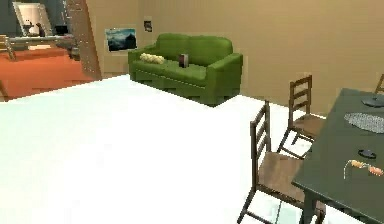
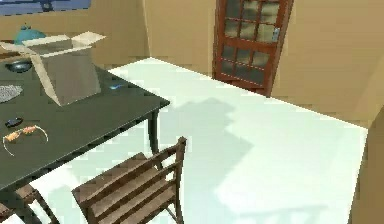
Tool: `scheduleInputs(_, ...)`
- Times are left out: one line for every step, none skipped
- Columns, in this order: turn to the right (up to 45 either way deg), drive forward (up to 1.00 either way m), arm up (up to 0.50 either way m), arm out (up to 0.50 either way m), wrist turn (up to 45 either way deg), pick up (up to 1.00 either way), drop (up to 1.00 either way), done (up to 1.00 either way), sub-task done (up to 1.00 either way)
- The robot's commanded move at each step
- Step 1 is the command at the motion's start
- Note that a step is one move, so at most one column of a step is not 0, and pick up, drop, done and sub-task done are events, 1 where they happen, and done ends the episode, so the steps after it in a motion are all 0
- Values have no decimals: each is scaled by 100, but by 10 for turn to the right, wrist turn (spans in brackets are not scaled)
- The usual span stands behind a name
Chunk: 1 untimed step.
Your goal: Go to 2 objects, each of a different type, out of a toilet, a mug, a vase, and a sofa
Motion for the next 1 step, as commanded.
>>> scheduleInputs(0, 100, 0, 0, 0, 0, 0, 0, 0)
